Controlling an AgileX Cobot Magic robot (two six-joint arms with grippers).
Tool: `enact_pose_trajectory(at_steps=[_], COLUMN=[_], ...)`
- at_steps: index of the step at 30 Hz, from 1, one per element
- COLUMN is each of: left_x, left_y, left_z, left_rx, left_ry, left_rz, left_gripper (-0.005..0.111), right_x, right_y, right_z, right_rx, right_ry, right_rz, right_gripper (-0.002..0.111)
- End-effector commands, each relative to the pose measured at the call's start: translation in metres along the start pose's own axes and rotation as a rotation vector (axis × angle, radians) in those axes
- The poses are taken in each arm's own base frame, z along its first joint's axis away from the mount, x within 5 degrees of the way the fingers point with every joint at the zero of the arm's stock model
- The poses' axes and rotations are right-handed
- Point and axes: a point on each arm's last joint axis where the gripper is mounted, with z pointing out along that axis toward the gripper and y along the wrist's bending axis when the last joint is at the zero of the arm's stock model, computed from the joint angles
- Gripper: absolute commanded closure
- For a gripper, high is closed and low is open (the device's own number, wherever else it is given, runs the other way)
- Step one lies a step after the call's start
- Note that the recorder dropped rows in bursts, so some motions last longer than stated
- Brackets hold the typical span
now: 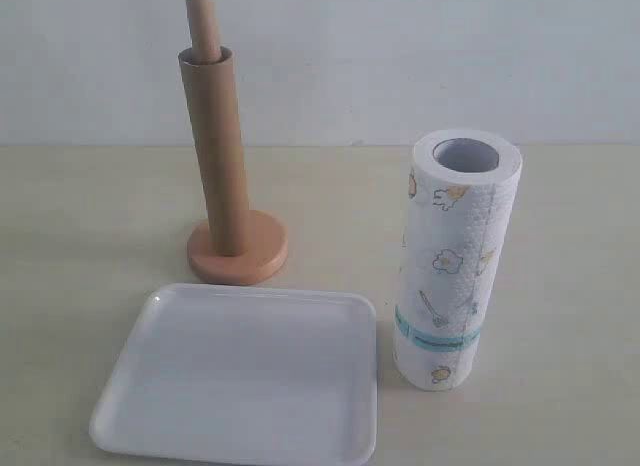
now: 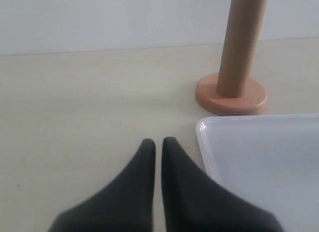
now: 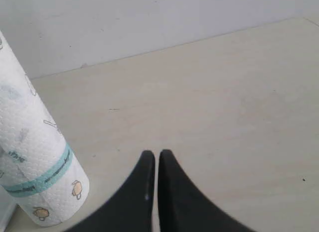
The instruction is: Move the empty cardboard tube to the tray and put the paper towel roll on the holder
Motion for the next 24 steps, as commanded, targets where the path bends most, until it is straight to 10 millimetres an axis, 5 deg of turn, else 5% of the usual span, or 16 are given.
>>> enact_pose_trajectory(at_steps=[1, 8, 15, 24], left_x=[0.001, 0.000, -0.074, -0.119], left_y=[0.000, -0.001, -0.010, 0.002], left_z=[0.000, 0.000, -0.035, -0.060], left_rx=[-0.002, 0.008, 0.130, 0.089], left_ry=[-0.003, -0.007, -0.240, -0.654], left_rz=[-0.002, -0.014, -0.242, -0.406], left_gripper=[0.103, 0.103, 0.103, 0.103], right_x=[-0.001, -0.001, -0.001, -0.001], right_y=[0.000, 0.000, 0.000, 0.000], right_z=[0.000, 0.000, 0.000, 0.000], right_rx=[0.000, 0.000, 0.000, 0.000], right_ry=[-0.011, -0.011, -0.011, -0.011], right_rz=[-0.003, -0.003, -0.005, -0.005], right_gripper=[0.106, 0.106, 0.106, 0.106])
